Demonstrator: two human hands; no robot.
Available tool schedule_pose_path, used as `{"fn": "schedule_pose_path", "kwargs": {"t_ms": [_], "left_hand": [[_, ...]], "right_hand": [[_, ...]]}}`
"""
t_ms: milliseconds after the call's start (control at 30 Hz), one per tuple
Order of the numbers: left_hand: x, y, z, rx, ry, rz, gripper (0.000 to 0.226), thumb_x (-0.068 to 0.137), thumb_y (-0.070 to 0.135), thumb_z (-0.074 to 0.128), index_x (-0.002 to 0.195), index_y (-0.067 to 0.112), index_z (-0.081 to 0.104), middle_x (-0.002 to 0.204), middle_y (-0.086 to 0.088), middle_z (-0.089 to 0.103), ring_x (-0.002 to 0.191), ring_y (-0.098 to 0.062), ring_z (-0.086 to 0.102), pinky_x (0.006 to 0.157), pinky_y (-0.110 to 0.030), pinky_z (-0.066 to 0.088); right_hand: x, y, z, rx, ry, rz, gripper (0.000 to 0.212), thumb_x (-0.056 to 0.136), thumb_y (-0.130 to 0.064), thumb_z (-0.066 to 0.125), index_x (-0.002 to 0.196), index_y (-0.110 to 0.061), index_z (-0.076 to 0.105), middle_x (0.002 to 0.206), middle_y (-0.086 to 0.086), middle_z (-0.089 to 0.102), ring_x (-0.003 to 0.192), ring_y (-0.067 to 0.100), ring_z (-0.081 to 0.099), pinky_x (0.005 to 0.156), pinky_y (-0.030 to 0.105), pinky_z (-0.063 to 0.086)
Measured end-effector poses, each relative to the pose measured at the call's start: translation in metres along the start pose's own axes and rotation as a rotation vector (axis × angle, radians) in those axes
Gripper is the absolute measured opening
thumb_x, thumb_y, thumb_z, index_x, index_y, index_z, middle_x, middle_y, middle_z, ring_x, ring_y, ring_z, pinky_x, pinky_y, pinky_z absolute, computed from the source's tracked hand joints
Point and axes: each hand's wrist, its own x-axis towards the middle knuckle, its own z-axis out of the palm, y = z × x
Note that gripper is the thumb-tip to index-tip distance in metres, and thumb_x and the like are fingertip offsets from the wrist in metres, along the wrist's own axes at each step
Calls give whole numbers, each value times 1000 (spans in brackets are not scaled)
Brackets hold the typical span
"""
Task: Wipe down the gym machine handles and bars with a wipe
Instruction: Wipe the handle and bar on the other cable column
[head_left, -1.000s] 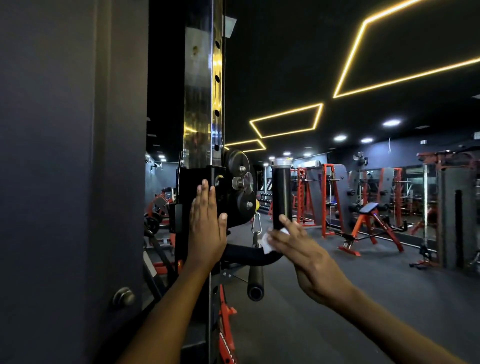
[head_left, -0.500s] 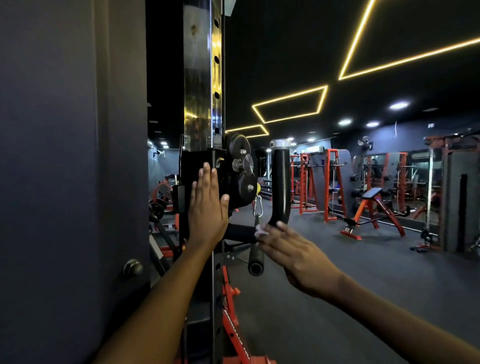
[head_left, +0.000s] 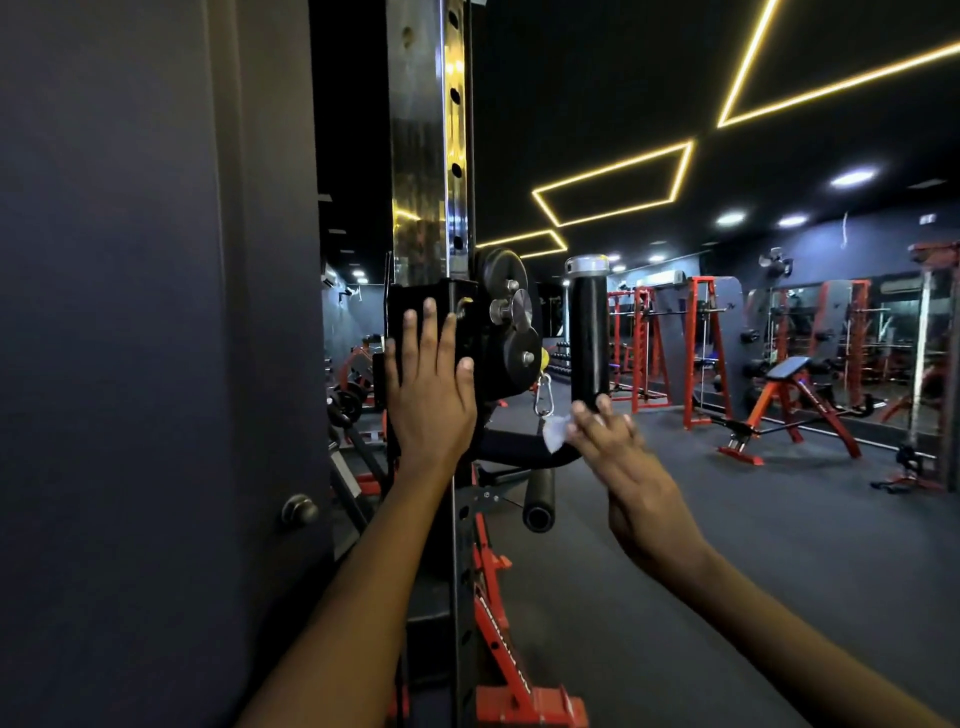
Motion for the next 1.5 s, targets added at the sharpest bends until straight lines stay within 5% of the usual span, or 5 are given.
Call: {"fn": "schedule_pose_path", "kwargs": {"t_ms": [333, 500, 1067, 1233, 1500], "left_hand": [[1, -27, 10, -43, 44, -97, 51, 101, 34, 22, 150, 21, 18, 161, 7, 6, 146, -13, -20, 117, -52, 22], [-9, -24, 10, 33, 34, -54, 54, 99, 35, 23, 150, 17, 21, 160, 2, 15, 146, -13, -15, 116, -49, 16], [-25, -25, 11, 181, -11, 41, 52, 101, 36, 17, 149, 20, 18, 159, -3, 24, 146, -21, 2, 116, -40, -10], [-26, -29, 7, 133, 17, 102, 53, 100, 33, 24, 150, 17, 30, 160, -6, 22, 147, -23, 3, 117, -40, -6], [-36, -27, 9, 24, 96, -64, 62, 97, 36, 31, 151, 10, 14, 158, -11, 3, 145, -12, -25, 118, -28, -12]], "right_hand": [[65, -21, -11, 837, 296, 747, 42, 99, -3, 37, 140, -13, 37, 129, -24, 43, 107, -26, 43, 91, 1, 37], [6, -45, 15, 983, 276, 910, 36, 99, -10, 40, 133, -19, 51, 139, -3, 49, 130, 13, 44, 111, 44, 33], [47, -60, 39, 1238, 856, 1140, 45, 93, 12, 31, 126, -8, 53, 107, -7, 63, 95, -2, 62, 84, 12, 47], [27, -108, 36, 1440, 318, 1407, 29, 97, -2, 34, 97, -7, 62, 88, 3, 66, 95, 20, 61, 90, 28, 49], [42, -58, -11, -308, 129, 186, 56, 80, 1, 43, 136, -6, 46, 145, 9, 40, 139, 26, 22, 117, 43, 7]]}}
